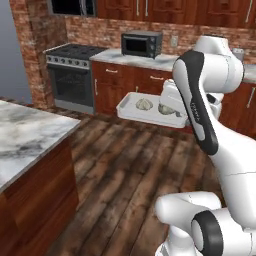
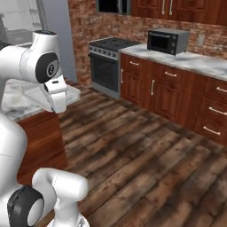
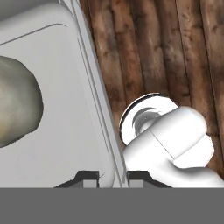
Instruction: Place two dumplings into each of the tupperware containers and then place the containers in the fridge.
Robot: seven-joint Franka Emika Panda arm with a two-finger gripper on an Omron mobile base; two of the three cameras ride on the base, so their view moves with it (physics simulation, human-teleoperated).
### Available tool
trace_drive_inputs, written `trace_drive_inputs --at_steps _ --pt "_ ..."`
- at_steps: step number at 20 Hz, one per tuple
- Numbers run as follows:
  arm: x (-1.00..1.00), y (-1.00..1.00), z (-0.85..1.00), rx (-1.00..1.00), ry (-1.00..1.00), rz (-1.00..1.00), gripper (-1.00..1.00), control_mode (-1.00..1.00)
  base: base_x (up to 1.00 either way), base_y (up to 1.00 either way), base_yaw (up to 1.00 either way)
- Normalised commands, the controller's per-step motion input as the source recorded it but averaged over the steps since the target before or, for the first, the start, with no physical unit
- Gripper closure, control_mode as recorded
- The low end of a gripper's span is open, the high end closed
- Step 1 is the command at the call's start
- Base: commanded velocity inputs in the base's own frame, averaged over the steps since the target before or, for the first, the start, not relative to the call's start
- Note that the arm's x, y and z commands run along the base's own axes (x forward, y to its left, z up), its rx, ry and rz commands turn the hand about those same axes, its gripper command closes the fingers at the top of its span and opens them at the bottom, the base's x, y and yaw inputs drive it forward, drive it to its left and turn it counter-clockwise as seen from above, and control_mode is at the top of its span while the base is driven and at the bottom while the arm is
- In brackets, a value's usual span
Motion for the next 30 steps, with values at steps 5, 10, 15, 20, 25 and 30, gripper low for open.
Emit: trace_drive_inputs --at_steps 5,10,15,20,25,30 --pt "0.0 0.0 0.0 0.0 0.0 0.0 1.0 1.0 1.0 -0.31 0.47" --pt "0.0 0.0 0.0 0.0 0.0 0.0 1.0 1.0 1.0 -0.62 0.43" --pt "0.0 0.0 0.0 0.0 0.0 0.0 1.0 1.0 1.0 -0.89 0.33" --pt "0.0 0.0 0.0 0.0 0.0 0.0 1.0 1.0 1.0 -0.98 0.32" --pt "0.0 0.0 0.0 0.0 0.0 0.0 1.0 1.0 1.0 -0.81 0.39" --pt "0.0 0.0 0.0 0.0 0.0 0.0 1.0 1.0 1.0 -0.64 0.38"
